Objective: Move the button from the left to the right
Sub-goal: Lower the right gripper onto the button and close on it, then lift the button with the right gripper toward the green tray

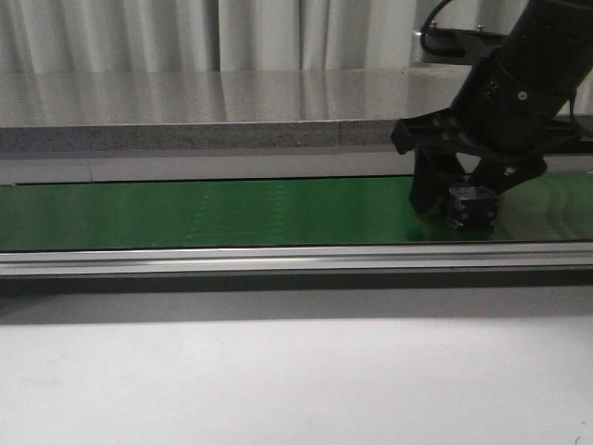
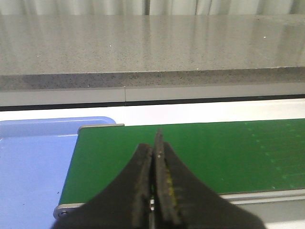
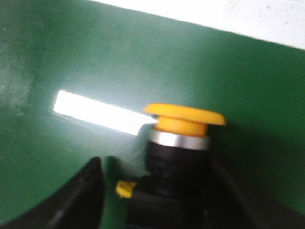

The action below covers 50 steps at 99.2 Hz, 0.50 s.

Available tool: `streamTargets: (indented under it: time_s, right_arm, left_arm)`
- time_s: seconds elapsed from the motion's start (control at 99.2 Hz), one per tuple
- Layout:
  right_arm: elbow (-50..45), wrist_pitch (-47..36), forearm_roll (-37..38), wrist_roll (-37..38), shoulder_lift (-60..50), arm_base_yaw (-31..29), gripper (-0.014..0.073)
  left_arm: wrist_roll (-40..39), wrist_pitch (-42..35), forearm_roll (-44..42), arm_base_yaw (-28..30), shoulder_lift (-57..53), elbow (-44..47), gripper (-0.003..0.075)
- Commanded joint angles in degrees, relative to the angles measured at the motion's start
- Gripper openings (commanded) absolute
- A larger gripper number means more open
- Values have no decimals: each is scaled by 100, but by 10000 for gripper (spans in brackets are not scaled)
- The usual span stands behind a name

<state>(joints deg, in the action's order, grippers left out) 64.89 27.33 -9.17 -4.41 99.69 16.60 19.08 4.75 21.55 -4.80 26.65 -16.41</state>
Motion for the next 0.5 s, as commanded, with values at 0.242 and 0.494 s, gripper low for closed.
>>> streamTargets:
  time_s: [0.242, 0.494]
  right_arm:
    - [745, 490, 312, -52, -636, -21, 141]
    - [1391, 747, 1327, -52, -991, -661, 141]
  left_arm:
    - [5, -475, 47, -57, 19, -170, -20]
    - [5, -475, 47, -57, 19, -170, -20]
